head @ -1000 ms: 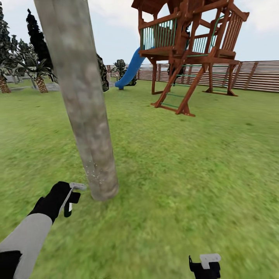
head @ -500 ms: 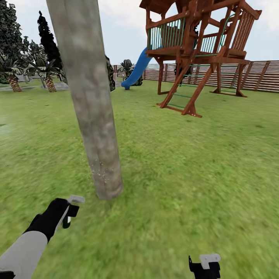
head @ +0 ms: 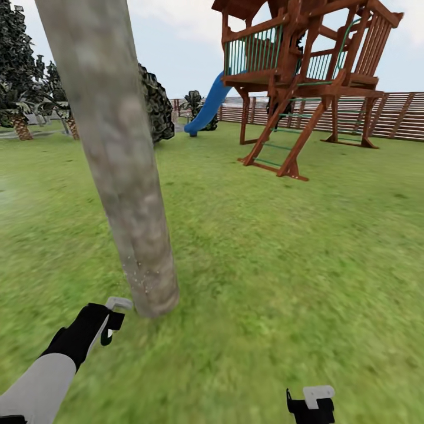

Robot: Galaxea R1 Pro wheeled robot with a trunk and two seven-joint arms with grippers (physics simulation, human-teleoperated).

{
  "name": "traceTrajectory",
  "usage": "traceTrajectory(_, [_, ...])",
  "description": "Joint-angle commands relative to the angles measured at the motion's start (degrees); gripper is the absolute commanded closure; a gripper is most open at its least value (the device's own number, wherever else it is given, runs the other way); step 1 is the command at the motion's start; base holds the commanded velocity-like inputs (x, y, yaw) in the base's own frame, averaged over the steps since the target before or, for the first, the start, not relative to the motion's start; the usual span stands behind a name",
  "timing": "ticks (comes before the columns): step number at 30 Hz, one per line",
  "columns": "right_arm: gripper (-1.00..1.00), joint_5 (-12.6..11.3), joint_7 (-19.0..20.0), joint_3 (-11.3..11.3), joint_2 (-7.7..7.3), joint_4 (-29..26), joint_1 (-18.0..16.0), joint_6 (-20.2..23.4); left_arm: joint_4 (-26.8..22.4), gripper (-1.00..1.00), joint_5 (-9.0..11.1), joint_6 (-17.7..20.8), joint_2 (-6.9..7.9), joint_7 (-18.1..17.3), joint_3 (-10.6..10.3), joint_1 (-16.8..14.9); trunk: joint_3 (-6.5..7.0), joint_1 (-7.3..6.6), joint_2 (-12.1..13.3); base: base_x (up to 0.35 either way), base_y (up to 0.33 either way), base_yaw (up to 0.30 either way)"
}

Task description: In the garden, pick up the pesticide atomizer on the floor and spray pesticide onto both trees until each tree trunk is fully covered.

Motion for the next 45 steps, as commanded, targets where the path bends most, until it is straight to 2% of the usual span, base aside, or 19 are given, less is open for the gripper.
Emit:
traceTrajectory(1, [-1.00, 0.01, 0.00, 0.01, 0.00, 0.00, 0.00, 0.00, -0.02, 1.00, 0.01, 0.00, 0.01, 0.00, 0.01, 0.00, 0.00, 0.00, 0.00, 0.270, -0.166, 0.209])
traceTrajectory(13, [-1.00, 0.01, 0.00, 0.01, 0.00, 0.00, 0.00, 0.00, 0.26, 1.00, 0.08, 0.79, -0.03, -0.96, -0.36, 0.17, 0.00, 0.00, 0.00, 0.076, -0.092, 0.266])
traceTrajectory(18, [-1.00, -0.04, 0.00, -0.08, -0.08, 0.00, 0.00, 0.00, 0.26, 1.00, 0.08, 0.79, -0.28, -0.93, -0.36, 0.17, 0.00, 0.00, 0.00, 0.000, -0.265, 0.019])
traceTrajectory(23, [-1.00, 0.01, 0.00, -0.08, -0.16, 0.00, 0.00, 0.00, 0.21, 1.00, 0.00, 0.79, -1.48, -0.88, -0.31, 0.17, 0.00, 0.00, 0.00, 0.000, -0.272, 0.000])
traceTrajectory(40, [-1.00, -0.06, 0.00, -0.08, -0.07, 0.00, 0.00, 0.00, 0.14, 1.00, -0.03, 0.70, -1.53, -0.68, -0.26, 0.17, 0.00, 0.00, 0.00, 0.097, -0.272, 0.001])
traceTrajectory(45, [-1.00, -0.07, 0.00, -0.07, -0.07, 0.00, 0.00, 0.00, -0.01, 1.00, -0.01, 0.61, -1.53, -0.37, -0.21, 0.17, 0.00, 0.00, 0.00, 0.094, -0.272, 0.237])
